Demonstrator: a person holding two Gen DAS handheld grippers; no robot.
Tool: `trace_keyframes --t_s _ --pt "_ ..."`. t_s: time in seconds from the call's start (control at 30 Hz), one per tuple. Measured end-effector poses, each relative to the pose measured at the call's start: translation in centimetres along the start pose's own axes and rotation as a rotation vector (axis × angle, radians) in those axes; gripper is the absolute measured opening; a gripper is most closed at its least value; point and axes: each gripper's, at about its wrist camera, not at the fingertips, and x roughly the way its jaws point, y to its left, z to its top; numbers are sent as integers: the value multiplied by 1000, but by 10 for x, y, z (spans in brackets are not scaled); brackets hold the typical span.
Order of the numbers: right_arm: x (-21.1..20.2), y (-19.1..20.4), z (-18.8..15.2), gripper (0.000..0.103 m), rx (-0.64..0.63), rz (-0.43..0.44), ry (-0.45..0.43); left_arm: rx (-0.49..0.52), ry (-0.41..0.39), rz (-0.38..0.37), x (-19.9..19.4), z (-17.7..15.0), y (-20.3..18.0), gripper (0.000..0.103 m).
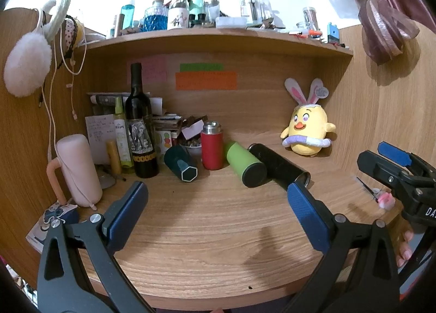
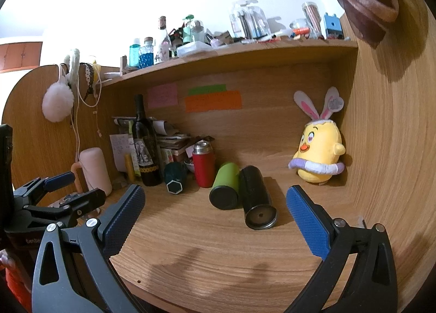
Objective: Flip cup upside down
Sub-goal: 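Move the left gripper to the red bottle and close around its body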
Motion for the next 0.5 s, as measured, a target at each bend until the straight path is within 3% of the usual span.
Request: trace_keyframes --t_s 0.2,0.5 --pt "30 -12 -9 103 13 -10 61 -5 101 -40 48 10 9 103" --pt "79 -36 -20 103 34 -36 142 5 321 -53 189 38 28 103"
